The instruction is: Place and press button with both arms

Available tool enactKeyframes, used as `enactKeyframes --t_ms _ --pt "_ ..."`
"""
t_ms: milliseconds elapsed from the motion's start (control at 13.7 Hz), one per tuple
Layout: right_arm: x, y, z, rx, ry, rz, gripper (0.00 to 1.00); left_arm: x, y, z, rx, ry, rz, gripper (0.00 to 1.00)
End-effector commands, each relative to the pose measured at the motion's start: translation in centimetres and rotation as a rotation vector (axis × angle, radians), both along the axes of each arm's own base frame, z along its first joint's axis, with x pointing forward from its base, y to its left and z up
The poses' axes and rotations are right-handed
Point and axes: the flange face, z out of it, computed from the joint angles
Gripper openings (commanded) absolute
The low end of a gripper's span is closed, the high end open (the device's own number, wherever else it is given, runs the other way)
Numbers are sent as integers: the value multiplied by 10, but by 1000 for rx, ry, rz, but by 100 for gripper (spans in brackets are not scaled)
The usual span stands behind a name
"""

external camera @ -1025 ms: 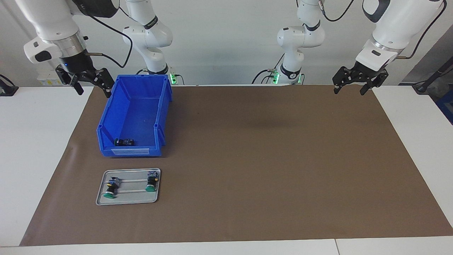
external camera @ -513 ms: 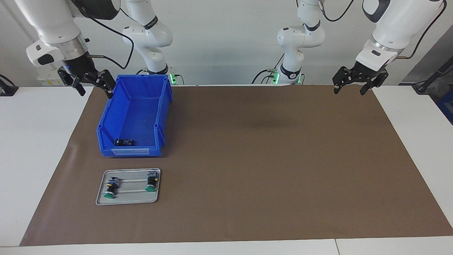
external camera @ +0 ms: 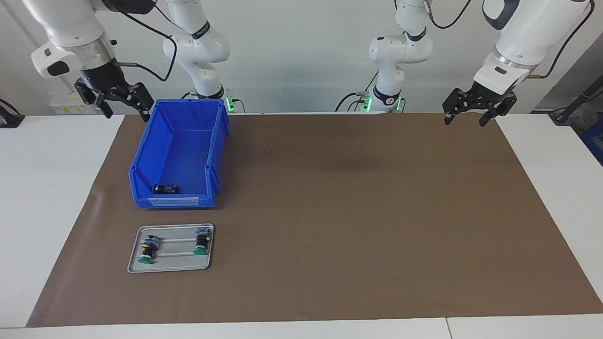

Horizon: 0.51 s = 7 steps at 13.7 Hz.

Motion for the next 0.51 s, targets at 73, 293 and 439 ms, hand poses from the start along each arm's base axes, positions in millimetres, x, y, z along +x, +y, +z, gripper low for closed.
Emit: enactKeyframes --t_ms 73,293,439 --pt "6 2 0 -14 10 -3 100 -7 4 1 8 4 0 100" --pt "6 2 0 -15 9 -6 100 -7 4 1 8 4 0 100" --pt "5 2 -1 -13 10 -8 100 -7 4 1 8 4 0 100"
